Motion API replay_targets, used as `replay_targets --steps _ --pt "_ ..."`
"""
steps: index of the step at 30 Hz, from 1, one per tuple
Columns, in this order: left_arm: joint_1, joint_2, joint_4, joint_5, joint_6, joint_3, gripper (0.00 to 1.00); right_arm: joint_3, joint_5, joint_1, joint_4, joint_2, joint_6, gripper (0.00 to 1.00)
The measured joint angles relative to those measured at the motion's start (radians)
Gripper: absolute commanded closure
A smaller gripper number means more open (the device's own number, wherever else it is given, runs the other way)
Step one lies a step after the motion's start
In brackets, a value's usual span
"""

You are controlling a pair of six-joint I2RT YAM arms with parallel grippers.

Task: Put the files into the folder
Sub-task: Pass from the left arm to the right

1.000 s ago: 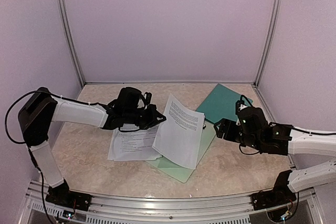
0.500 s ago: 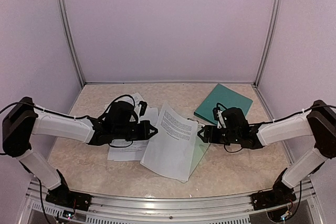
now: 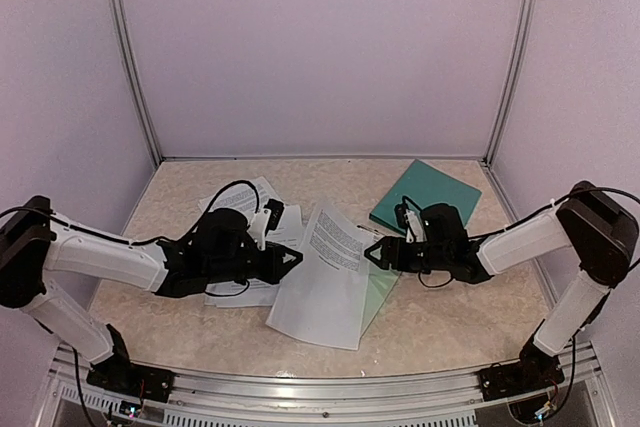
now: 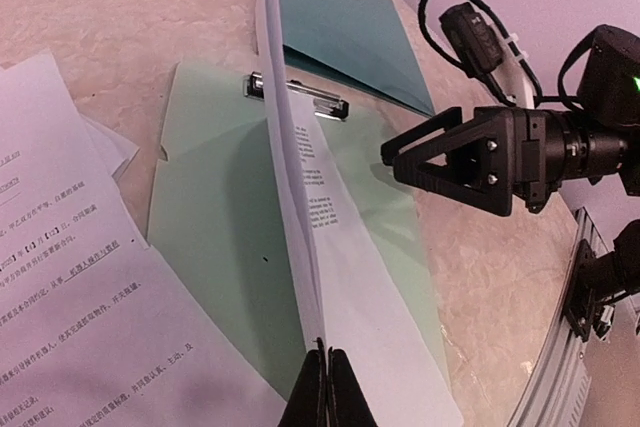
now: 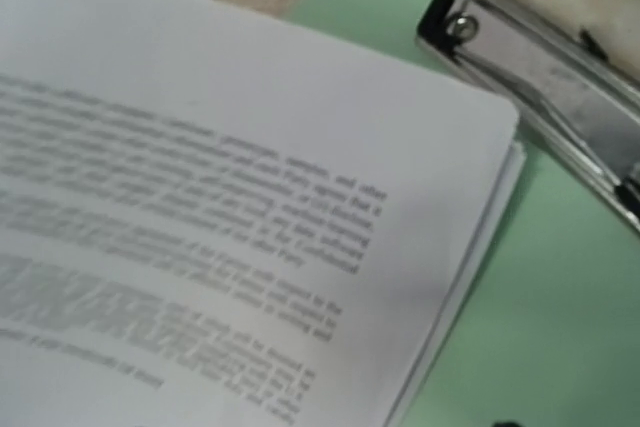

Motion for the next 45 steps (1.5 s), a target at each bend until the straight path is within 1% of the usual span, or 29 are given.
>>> replay_targets --steps 4,8,13,20,28,37,45 --pt "-0.030 -0.058 0.015 -0.020 0.045 -0.017 1.00 -0.005 -0.030 -0.016 0.039 0.019 0.000 0.28" --pt "-0.036 -0.116 0.038 -0.035 0.086 -0.054 1.00 -0.018 -0.058 -0.038 0.085 0.032 -0.005 0.28" --pt "-0.038 -0.148 0.053 -0.036 0.124 -0.085 1.00 -0.031 -0.118 -0.061 0.174 0.076 -0.022 0.27" --pt "-0.038 -0.151 0.076 -0.035 0.138 -0.095 1.00 -0.058 -0.241 -0.083 0.366 0.175 -0.031 0.26" --pt "-0.038 -0.151 0.086 -0.016 0.137 -0.098 1.00 -0.047 -0.320 -0.087 0.527 0.286 -0.022 0.28" --pt "-0.038 -0.142 0.093 -0.011 0.136 -0.098 1.00 0.017 -0.378 -0.096 0.636 0.381 0.001 0.30" --pt "-0.038 -0.127 0.104 -0.007 0.135 -0.098 1.00 0.055 -0.414 -0.104 0.684 0.428 0.009 0.31"
